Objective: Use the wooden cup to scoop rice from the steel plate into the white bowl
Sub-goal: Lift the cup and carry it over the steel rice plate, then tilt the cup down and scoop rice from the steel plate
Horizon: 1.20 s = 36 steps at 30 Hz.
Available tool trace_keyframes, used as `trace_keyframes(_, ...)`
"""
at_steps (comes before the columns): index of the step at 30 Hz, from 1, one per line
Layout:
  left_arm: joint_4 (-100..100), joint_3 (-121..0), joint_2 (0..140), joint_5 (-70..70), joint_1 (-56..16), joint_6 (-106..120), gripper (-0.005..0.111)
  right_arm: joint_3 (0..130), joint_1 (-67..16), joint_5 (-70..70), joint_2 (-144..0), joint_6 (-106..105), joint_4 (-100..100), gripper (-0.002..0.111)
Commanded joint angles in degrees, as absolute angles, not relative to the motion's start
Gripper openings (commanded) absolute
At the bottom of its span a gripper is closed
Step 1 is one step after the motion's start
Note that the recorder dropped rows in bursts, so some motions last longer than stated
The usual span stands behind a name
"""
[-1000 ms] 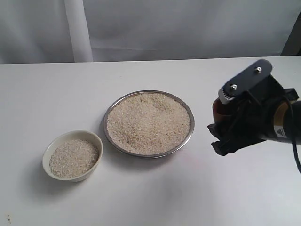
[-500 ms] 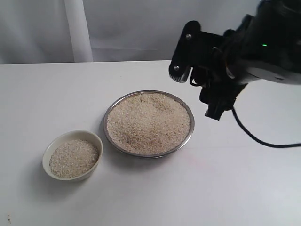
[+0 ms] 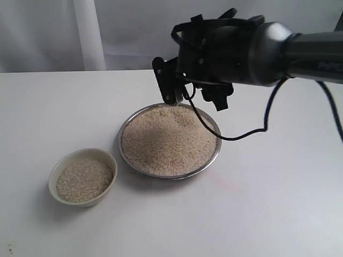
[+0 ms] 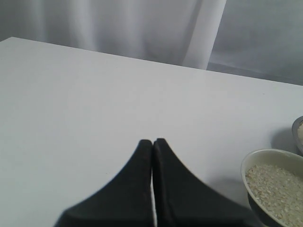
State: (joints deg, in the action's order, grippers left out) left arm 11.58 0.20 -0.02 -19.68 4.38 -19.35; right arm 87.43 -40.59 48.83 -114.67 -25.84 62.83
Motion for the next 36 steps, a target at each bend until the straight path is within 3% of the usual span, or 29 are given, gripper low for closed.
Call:
trace_keyframes(1,11.3,0.0,0.0,-19.3,4.0,-19.5,0.000,90.7,-40.7,48.6,-119.4,-28.8,67.5,0.000)
trace_keyframes(14,11.3,0.0,0.0,-19.3,4.0,-19.5,0.000,90.8,-40.6,47.2,-128.2,-31.3,72.4,0.000)
trace_keyframes(36,11.3,0.0,0.0,-19.3,4.0,-19.5,0.000,90.8,-40.7,47.2,-131.4,-31.3,69.4,0.000)
